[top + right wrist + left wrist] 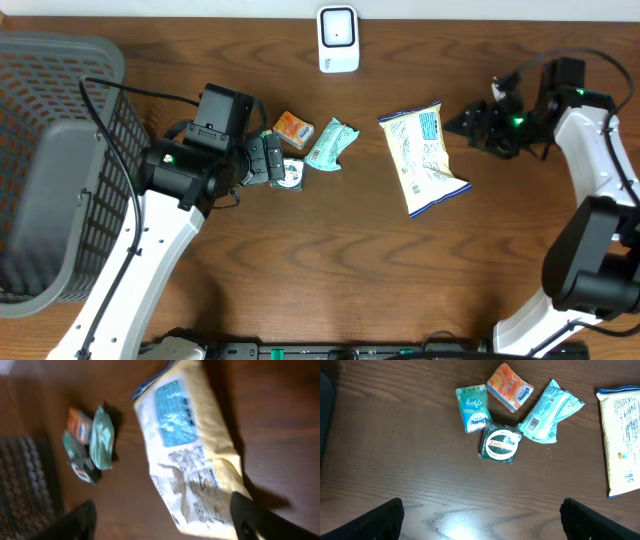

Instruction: Scan the item barcode

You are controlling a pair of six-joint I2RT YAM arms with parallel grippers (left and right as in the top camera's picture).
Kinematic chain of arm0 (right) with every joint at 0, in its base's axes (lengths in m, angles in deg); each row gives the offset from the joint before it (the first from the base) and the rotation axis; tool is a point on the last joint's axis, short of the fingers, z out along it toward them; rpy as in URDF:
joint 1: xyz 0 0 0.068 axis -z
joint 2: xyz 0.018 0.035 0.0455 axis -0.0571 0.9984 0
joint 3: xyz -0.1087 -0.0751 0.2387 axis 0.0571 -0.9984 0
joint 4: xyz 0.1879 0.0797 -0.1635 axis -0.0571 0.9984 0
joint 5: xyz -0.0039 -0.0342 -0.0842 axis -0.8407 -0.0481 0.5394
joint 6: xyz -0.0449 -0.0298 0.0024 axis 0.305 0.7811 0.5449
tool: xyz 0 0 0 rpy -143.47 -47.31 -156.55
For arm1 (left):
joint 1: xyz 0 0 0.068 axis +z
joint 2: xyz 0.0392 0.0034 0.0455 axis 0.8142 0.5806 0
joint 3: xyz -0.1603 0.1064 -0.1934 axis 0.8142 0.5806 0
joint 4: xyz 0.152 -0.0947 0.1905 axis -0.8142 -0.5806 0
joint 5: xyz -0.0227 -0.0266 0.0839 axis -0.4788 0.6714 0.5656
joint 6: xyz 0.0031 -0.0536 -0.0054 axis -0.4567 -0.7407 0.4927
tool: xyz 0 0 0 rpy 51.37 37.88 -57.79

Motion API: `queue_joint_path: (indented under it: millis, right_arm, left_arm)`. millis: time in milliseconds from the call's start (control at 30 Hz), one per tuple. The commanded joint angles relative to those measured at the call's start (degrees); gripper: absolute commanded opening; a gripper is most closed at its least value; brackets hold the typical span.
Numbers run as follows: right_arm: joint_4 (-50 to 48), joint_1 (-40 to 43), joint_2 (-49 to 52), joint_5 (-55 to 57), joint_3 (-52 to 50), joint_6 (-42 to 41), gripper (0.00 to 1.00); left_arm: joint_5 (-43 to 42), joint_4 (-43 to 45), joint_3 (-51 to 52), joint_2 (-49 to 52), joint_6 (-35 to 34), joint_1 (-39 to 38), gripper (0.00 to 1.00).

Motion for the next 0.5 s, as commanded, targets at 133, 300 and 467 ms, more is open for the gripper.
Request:
queue_joint_path:
  millis: [133, 300, 467]
  right_arm:
    - [-6.3, -7.2, 1.2, 18.4, -1.1, -1.9, 0.99]
    - [-12.2, -8.4, 4.8, 18.9, -3.0, -2.8, 0.99]
    - [-16.6, -8.3, 9.8, 16.0, -3.0, -1.4, 0.99]
  left_arm:
    - [0.7, -0.1, -0.9, -0.2, 0.3, 0.1, 0.98]
    - [0.7, -0.1, -0.9, -0.2, 0.3, 0.1, 0.98]
    - [0.7, -0.1, -0.9, -0.2, 0.3, 0.1, 0.98]
